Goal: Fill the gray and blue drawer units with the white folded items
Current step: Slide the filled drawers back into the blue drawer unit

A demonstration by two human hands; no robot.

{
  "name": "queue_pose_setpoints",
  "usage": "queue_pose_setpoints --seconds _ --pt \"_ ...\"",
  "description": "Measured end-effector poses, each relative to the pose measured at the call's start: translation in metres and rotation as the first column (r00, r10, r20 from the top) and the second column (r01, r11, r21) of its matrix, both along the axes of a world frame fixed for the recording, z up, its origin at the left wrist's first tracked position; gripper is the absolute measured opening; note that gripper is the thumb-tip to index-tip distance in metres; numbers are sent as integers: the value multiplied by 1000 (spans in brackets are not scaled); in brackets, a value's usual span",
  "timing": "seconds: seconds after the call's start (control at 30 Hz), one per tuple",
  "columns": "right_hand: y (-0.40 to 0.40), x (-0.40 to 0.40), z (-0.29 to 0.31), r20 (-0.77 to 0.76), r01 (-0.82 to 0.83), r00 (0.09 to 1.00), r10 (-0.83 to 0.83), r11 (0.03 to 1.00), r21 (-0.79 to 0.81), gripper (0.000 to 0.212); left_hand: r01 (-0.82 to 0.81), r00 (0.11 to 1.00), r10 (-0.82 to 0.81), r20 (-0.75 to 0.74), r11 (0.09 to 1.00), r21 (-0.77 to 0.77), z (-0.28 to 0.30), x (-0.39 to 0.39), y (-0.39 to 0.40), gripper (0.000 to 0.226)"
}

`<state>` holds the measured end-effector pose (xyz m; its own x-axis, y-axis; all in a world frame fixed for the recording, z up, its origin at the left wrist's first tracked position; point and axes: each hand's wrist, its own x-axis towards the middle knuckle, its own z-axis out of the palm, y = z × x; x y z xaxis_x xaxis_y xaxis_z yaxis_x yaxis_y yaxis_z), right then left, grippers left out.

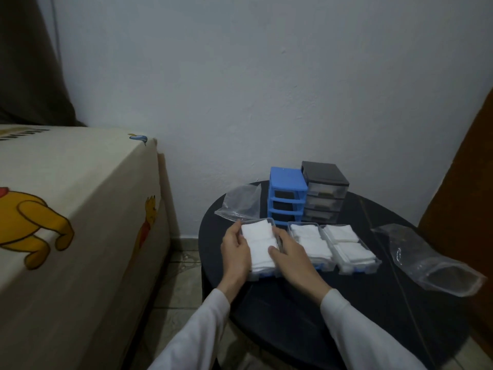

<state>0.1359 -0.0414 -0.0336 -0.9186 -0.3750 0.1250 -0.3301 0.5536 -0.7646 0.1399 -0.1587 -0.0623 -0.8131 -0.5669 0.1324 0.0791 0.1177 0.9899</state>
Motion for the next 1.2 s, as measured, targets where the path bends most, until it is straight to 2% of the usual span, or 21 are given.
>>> queue_pose_setpoints --seconds 0.1,0.23,0.37,0.47,0.53,0.63,0.77,0.83,0.87,0.93,1.1,1.2 --pt "4 -3 11 37 67 997 -63 990 -126 44 22 999 -21 -31 999 32 17 -7 5 39" --pt "13 -12 29 91 224 974 -207 936 -271 38 154 988 -151 -36 984 88 41 -21 13 43" --pt "25 -29 42 91 255 967 -239 920 -298 34 277 960 -279 0 951 137 50 -42 20 46" --pt "28 -43 42 161 298 953 -256 890 -344 29 327 945 -327 -18 935 140 51 -57 20 44" --pt "29 -51 41 227 320 942 -246 862 -393 28 283 959 -280 -49 958 55 57 -66 16 39" --pt "32 -64 36 267 319 940 -213 828 -461 22 248 959 -271 -79 944 -219 65 -91 3 34" --pt "35 -79 31 245 312 946 -213 806 -503 24 344 914 -405 -31 810 -474 75 -120 -4 36" --pt "37 -85 31 228 302 950 -213 807 -507 25 426 878 -472 80 696 -577 75 -134 -3 38" --pt "38 -88 30 228 302 950 -212 805 -510 24 461 864 -485 139 647 -608 74 -140 -3 39" --pt "40 -95 27 236 314 946 -221 801 -509 25 476 860 -474 187 617 -626 68 -148 -2 38" --pt "41 -107 27 247 342 938 -243 761 -551 25 382 888 -445 117 570 -727 62 -148 1 36" --pt "40 -114 28 259 347 935 -241 764 -543 20 370 895 -432 115 571 -733 61 -144 3 36"
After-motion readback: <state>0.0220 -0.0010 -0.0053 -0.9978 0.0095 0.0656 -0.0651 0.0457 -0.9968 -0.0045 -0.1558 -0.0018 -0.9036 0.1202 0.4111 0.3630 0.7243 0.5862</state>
